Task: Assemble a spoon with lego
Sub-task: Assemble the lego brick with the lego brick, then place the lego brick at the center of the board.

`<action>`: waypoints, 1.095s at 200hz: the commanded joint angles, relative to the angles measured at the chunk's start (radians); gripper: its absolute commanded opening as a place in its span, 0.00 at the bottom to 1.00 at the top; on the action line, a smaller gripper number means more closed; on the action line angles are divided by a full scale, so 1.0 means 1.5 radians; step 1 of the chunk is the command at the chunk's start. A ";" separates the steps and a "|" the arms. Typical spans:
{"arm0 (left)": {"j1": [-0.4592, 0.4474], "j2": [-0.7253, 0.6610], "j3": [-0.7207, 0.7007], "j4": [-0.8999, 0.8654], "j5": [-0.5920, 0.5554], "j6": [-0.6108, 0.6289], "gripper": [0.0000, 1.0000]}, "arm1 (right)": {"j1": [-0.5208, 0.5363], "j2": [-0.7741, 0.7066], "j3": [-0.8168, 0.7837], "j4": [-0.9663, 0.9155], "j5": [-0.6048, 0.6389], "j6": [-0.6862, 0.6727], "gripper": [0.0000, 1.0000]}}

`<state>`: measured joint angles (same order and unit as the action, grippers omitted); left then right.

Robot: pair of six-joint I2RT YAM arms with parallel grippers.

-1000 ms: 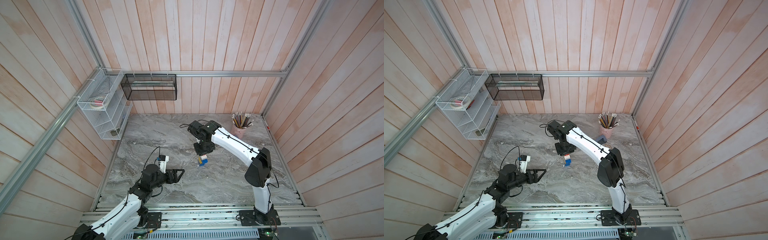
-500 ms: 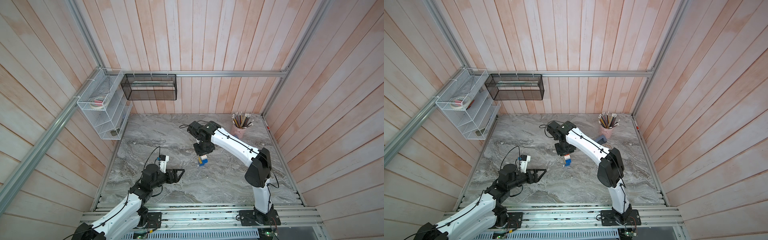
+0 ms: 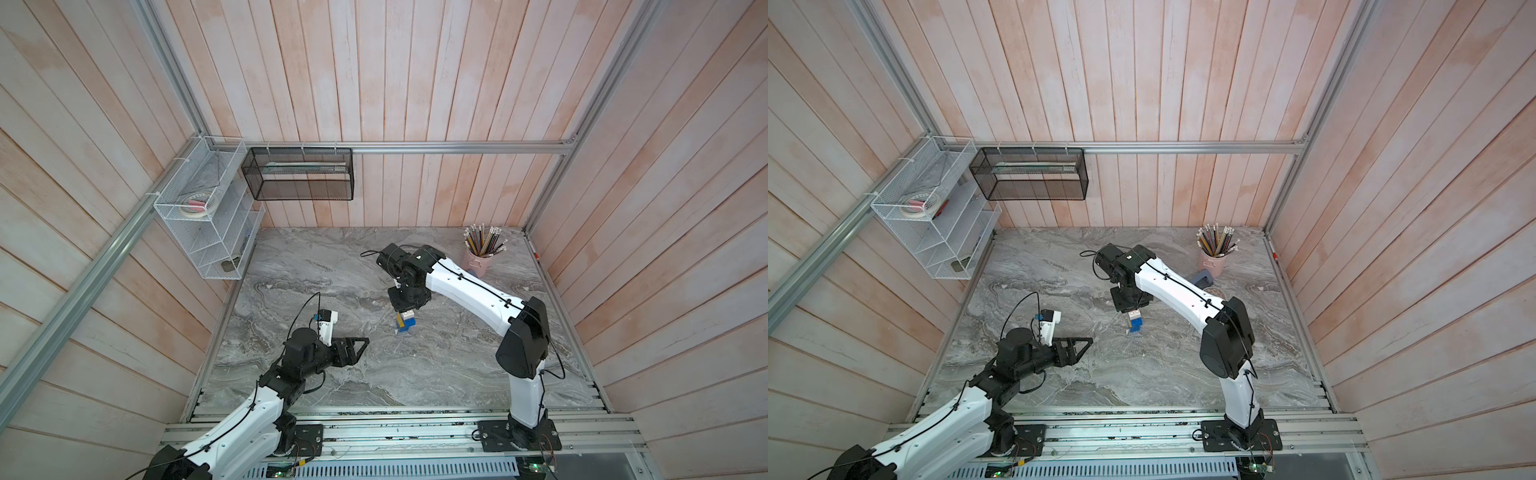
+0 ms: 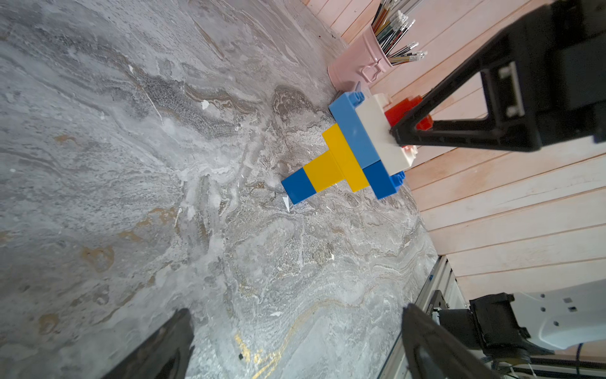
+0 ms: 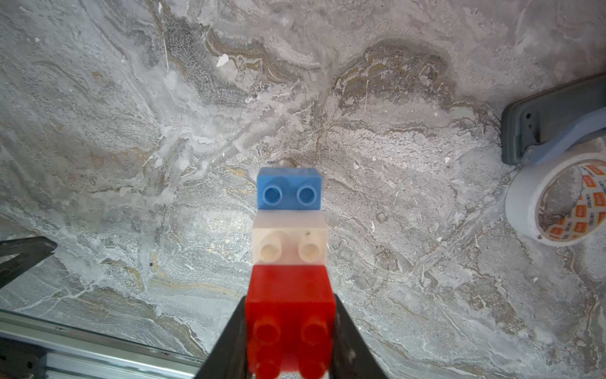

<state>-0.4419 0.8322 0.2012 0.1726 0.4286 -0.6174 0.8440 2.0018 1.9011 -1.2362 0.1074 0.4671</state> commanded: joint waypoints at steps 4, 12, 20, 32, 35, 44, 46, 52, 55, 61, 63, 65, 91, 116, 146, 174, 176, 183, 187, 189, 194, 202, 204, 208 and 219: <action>-0.003 0.004 -0.006 0.007 -0.014 0.005 1.00 | -0.007 0.069 -0.053 -0.019 0.001 0.007 0.00; -0.003 0.005 -0.004 0.006 -0.016 0.005 1.00 | -0.009 0.059 -0.043 -0.019 0.001 0.009 0.00; -0.002 0.006 -0.002 0.007 -0.017 0.005 1.00 | -0.011 0.048 -0.032 -0.016 -0.001 0.009 0.00; -0.003 0.009 0.000 0.007 -0.019 0.006 1.00 | -0.012 0.034 -0.019 -0.010 -0.011 0.006 0.00; -0.003 0.009 0.002 0.007 -0.020 0.006 1.00 | -0.013 0.030 -0.016 -0.009 -0.013 0.005 0.00; -0.003 0.013 0.005 0.008 -0.019 0.006 1.00 | -0.015 0.020 -0.010 -0.006 -0.018 0.005 0.00; -0.003 0.013 0.005 0.008 -0.019 0.006 1.00 | -0.016 0.018 -0.010 -0.006 -0.019 0.005 0.00; -0.003 0.014 0.008 0.008 -0.018 0.006 1.00 | -0.018 0.013 -0.008 -0.004 -0.022 0.005 0.00; -0.002 0.015 0.008 0.008 -0.018 0.007 1.00 | -0.019 0.010 -0.008 -0.003 -0.025 0.004 0.00; -0.003 0.015 0.010 0.007 -0.019 0.007 1.00 | -0.020 0.003 -0.009 0.001 -0.030 0.003 0.00; -0.003 0.016 0.011 0.007 -0.018 0.007 1.00 | -0.021 0.001 -0.009 0.002 -0.031 0.003 0.00; -0.003 0.016 0.011 0.007 -0.019 0.007 1.00 | -0.021 -0.001 -0.009 0.002 -0.031 0.003 0.00; -0.002 0.013 0.019 0.000 -0.019 0.006 1.00 | -0.025 -0.026 -0.016 0.013 -0.038 0.001 0.00; -0.003 0.002 0.029 -0.014 -0.022 0.008 1.00 | -0.031 -0.047 -0.021 0.019 -0.047 -0.002 0.00; -0.002 -0.015 0.043 -0.039 -0.031 0.011 1.00 | -0.037 -0.077 -0.025 0.025 -0.058 -0.006 0.00; -0.003 -0.021 0.056 -0.054 -0.036 0.014 1.00 | -0.044 -0.110 -0.045 0.032 -0.070 -0.010 0.00; -0.003 -0.022 0.057 -0.055 -0.035 0.014 1.00 | -0.045 -0.113 -0.048 0.034 -0.071 -0.010 0.00; -0.002 -0.022 0.059 -0.058 -0.036 0.014 1.00 | -0.048 -0.123 -0.057 0.038 -0.075 -0.011 0.00; -0.003 -0.022 0.061 -0.061 -0.037 0.016 1.00 | -0.050 -0.128 -0.063 0.041 -0.079 -0.012 0.00; -0.003 -0.022 0.063 -0.064 -0.038 0.016 1.00 | -0.051 -0.132 -0.065 0.044 -0.081 -0.012 0.00; -0.002 -0.023 0.068 -0.071 -0.041 0.018 1.00 | -0.054 -0.143 -0.076 0.052 -0.089 -0.014 0.00; -0.002 -0.028 0.075 -0.084 -0.048 0.021 1.00 | -0.060 -0.164 -0.099 0.075 -0.107 -0.016 0.00; -0.002 -0.029 0.077 -0.087 -0.049 0.022 1.00 | -0.063 -0.171 -0.107 0.082 -0.111 -0.016 0.00; -0.002 -0.032 0.079 -0.092 -0.051 0.023 1.00 | -0.068 -0.184 -0.123 0.099 -0.127 -0.017 0.00; -0.002 -0.046 0.087 -0.104 -0.055 0.024 1.00 | -0.086 -0.226 -0.176 0.164 -0.184 -0.022 0.00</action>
<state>-0.4416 0.7998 0.2836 0.0715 0.3790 -0.6083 0.7570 1.7702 1.7454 -1.1351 -0.0345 0.4576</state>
